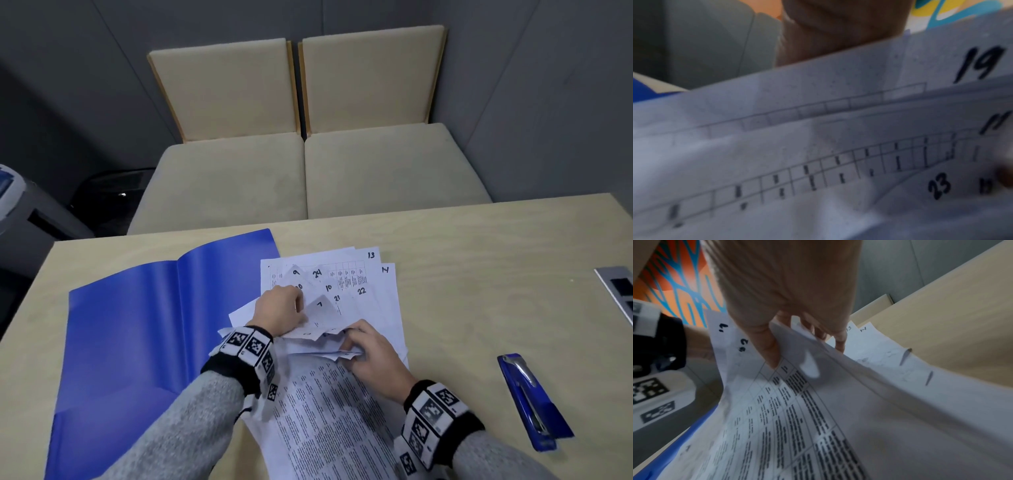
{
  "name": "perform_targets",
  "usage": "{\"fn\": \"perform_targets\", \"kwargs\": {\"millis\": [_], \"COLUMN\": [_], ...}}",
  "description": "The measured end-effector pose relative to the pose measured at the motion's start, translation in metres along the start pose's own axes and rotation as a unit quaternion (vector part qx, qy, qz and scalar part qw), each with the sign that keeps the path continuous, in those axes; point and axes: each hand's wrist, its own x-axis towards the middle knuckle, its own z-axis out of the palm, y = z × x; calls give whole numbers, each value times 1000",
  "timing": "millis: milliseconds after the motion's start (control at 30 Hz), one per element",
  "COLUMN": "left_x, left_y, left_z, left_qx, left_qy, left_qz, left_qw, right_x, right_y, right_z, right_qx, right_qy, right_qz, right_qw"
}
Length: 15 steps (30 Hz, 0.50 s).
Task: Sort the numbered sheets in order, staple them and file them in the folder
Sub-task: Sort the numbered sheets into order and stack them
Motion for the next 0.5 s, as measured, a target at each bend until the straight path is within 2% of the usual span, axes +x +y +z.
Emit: {"fn": "perform_targets", "kwargs": {"millis": [300, 500], "left_x": [-32, -38], "left_y": [-3, -9], "left_z": [24, 28], "left_qx": [34, 4], "left_qy": [112, 27], "left_qz": [97, 120], "left_qw": [988, 992], "right_x": [-9, -9], "right_y": [-1, 7], "right_z": [4, 9], "right_qx": [-27, -28], "right_qy": [0, -9], "right_qz": [-15, 4], "right_qw": [1000, 1000]}}
